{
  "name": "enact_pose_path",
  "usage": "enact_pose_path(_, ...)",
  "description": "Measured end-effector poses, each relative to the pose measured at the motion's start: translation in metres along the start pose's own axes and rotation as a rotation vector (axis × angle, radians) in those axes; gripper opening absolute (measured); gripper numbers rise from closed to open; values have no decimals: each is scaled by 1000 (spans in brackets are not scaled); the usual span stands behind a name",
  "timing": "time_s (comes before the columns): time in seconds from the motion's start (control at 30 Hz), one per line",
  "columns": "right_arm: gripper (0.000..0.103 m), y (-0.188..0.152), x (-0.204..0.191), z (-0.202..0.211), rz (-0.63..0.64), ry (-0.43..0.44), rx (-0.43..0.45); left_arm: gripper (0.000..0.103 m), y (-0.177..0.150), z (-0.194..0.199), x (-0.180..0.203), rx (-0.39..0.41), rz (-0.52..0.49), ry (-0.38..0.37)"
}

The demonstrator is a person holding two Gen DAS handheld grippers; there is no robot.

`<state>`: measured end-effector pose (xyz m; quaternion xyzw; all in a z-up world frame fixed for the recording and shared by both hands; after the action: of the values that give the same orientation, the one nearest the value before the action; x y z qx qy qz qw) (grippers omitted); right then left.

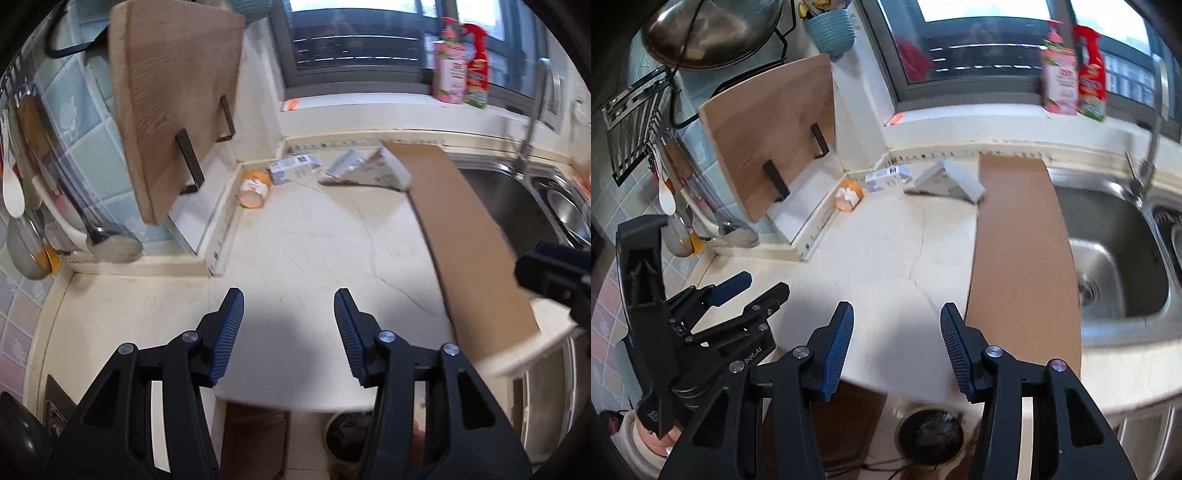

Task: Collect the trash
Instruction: 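Raise both tools back up to the counter, then close the left tool on the orange cake cup while the right tool reaches toward the white box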

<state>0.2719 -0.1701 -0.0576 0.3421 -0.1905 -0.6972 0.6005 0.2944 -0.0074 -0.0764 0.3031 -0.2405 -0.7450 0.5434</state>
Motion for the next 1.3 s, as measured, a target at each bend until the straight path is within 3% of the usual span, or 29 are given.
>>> enact_pose_path(0.3,50,127,66,-108,87,56,-33,48,82,-116,12,-73,-13,173)
enact_pose_path(0.37,63,153,87,-143,134,39,-41,48,95,-151,15,-112,-9,199)
enact_pose_path(0.47,66,180,109,-196,194,31,-54,48,105,-192,19,-159,-8,241)
enact_pose_path(0.63,66,196,132,-266,238,45,-85,48,108,-256,6,-250,-4,309)
enact_pose_path(0.83,66,200,148,-308,196,101,-102,48,109,-308,-16,-337,32,361)
enact_pose_path(1.3,66,183,141,-309,194,169,-74,49,114,-363,-39,-363,19,527)
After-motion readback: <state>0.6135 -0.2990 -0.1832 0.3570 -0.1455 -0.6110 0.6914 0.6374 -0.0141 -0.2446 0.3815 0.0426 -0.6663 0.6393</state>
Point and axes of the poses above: each gripper's, at about its wrist camera, not at the fingertips, and z roughly against the way its jaws point, x to its right, y to its top, the point moved 6 cm from there along -z, roughly the way its jaws point, and after that the axes turned 5 degrees about x, right-handed, at the moved point
